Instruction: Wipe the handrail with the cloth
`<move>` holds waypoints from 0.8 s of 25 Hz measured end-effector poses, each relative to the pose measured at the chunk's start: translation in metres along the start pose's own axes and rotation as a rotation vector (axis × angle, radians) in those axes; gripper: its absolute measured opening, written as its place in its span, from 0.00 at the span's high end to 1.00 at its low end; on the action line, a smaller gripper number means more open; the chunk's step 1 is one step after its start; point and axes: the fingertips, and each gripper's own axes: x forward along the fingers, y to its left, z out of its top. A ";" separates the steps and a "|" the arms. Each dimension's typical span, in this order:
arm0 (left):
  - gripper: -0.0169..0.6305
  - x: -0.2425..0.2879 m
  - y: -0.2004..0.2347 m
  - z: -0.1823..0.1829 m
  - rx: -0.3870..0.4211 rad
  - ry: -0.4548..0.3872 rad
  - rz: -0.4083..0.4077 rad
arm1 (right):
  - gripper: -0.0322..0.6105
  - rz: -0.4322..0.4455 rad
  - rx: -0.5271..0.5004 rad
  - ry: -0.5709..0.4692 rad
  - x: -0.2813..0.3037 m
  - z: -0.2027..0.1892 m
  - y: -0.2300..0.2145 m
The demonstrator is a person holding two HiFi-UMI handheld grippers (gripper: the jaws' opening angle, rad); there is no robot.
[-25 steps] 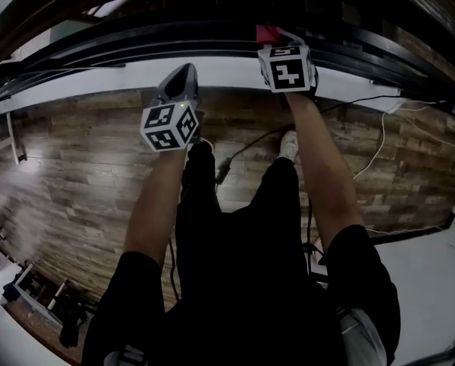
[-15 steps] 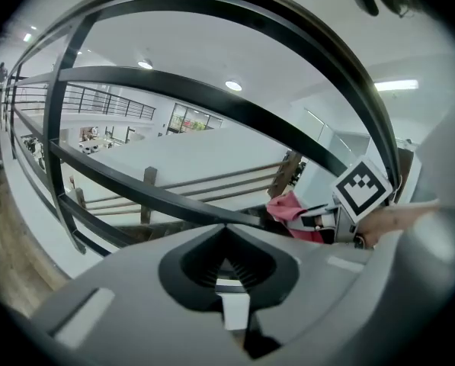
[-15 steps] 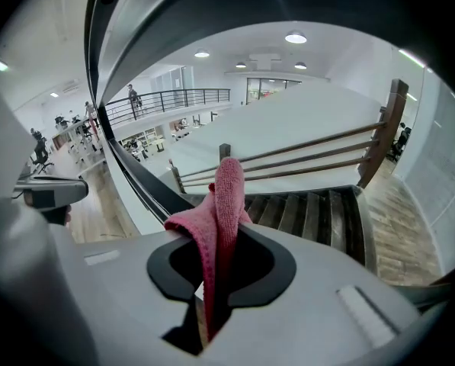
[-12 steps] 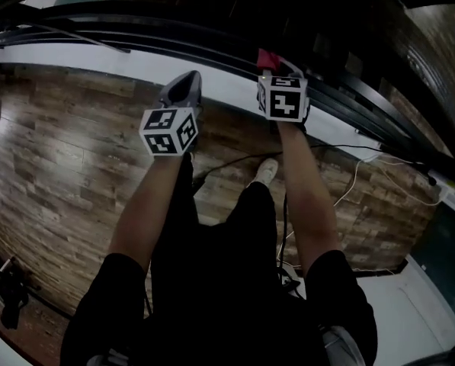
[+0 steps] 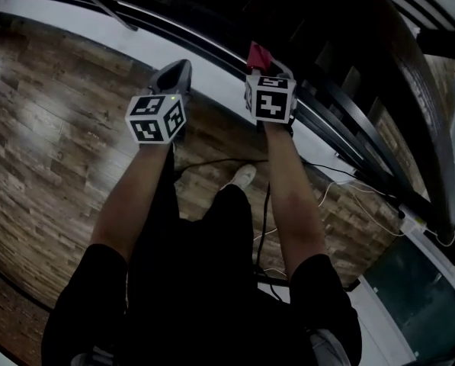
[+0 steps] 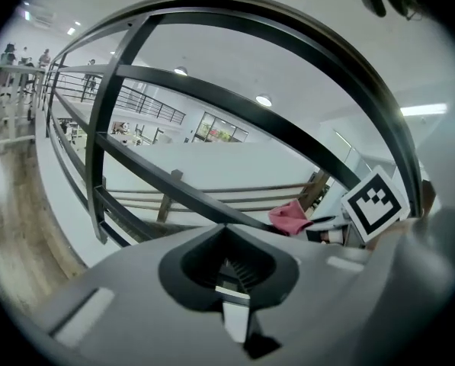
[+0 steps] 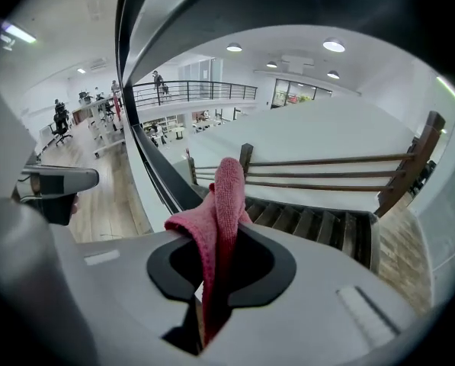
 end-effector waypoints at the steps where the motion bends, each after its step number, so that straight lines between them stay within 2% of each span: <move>1: 0.98 -0.002 0.003 -0.002 -0.014 -0.003 0.006 | 0.88 0.003 -0.011 0.004 0.002 0.002 0.002; 9: 0.98 -0.013 0.028 -0.004 -0.070 -0.019 0.061 | 0.88 0.025 -0.079 0.003 0.015 0.023 0.026; 14: 0.98 -0.015 0.042 0.004 -0.021 -0.011 0.035 | 0.88 0.047 -0.154 0.007 0.023 0.037 0.050; 20: 0.98 -0.017 0.074 0.017 -0.111 -0.047 0.080 | 0.88 0.066 -0.234 0.018 0.034 0.055 0.071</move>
